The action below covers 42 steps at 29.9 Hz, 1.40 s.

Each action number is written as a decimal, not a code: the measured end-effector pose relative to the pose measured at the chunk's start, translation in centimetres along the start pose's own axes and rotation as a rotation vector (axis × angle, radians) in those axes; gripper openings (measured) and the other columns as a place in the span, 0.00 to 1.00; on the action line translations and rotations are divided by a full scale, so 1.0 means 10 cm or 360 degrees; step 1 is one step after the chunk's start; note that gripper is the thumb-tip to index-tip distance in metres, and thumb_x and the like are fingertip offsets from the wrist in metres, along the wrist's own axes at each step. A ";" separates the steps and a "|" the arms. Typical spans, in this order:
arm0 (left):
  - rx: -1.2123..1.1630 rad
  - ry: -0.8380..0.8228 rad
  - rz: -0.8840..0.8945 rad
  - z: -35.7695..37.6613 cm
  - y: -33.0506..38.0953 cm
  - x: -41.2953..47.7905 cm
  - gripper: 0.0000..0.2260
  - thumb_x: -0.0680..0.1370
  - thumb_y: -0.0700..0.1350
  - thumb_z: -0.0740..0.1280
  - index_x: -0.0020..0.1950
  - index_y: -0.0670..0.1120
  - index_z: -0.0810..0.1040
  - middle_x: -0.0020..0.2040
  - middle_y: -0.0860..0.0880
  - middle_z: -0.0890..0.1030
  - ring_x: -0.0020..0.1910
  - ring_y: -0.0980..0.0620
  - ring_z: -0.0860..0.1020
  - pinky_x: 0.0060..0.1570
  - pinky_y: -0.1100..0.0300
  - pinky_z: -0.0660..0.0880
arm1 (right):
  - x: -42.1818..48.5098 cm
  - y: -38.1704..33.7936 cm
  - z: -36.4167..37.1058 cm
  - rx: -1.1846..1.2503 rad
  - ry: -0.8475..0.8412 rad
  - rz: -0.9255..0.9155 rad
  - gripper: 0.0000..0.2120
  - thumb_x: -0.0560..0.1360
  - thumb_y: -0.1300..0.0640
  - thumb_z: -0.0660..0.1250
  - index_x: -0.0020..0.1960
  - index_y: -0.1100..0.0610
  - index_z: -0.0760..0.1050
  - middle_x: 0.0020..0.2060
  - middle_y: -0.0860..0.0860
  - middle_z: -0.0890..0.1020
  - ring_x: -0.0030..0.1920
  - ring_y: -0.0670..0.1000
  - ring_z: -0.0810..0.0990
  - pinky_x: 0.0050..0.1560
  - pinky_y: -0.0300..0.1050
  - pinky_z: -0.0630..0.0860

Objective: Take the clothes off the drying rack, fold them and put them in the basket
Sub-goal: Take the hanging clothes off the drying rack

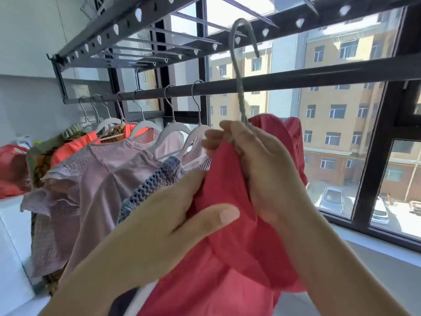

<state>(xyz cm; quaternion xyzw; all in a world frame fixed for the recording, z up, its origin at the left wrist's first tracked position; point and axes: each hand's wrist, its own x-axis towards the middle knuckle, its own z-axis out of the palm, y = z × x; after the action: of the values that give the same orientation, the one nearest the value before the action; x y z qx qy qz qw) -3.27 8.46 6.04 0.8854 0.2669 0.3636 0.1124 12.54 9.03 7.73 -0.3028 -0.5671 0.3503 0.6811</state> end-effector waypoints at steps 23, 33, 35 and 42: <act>0.0635 0.0380 -0.0427 -0.47 -0.71 0.84 0.07 0.79 0.40 0.62 0.51 0.38 0.78 0.38 0.47 0.78 0.21 0.60 0.69 0.23 0.75 0.66 | 0.00 0.72 0.05 0.0380 0.0194 0.0303 0.14 0.71 0.61 0.67 0.56 0.60 0.76 0.50 0.54 0.83 0.56 0.52 0.81 0.64 0.48 0.73; 0.0155 0.0253 -0.0680 0.05 -0.59 0.22 0.11 0.79 0.46 0.62 0.39 0.45 0.79 0.26 0.57 0.77 0.27 0.64 0.76 0.29 0.75 0.68 | -0.11 0.75 0.20 0.0408 0.0203 0.0286 0.08 0.74 0.64 0.65 0.52 0.60 0.78 0.46 0.55 0.81 0.48 0.49 0.79 0.53 0.40 0.75; -0.0004 0.0237 -0.0766 0.11 -0.59 0.12 0.18 0.76 0.58 0.62 0.42 0.45 0.81 0.30 0.53 0.81 0.31 0.60 0.79 0.34 0.69 0.74 | -0.16 0.80 0.21 0.0494 0.0229 0.0331 0.06 0.76 0.65 0.63 0.51 0.63 0.77 0.44 0.57 0.80 0.46 0.52 0.78 0.52 0.45 0.75; 0.0194 -0.0026 -0.0785 0.34 -0.43 -0.16 0.17 0.69 0.53 0.73 0.56 0.53 0.75 0.48 0.57 0.81 0.47 0.58 0.78 0.49 0.62 0.73 | -0.24 0.91 0.30 0.0574 0.0225 0.0618 0.11 0.77 0.63 0.61 0.58 0.66 0.73 0.51 0.60 0.82 0.54 0.55 0.82 0.51 0.48 0.80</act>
<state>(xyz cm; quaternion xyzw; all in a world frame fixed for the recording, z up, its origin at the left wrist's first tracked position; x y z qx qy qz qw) -3.51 11.10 0.97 0.8016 0.4953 0.3013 0.1463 8.14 12.25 -0.45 -0.3034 -0.3779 0.5478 0.6820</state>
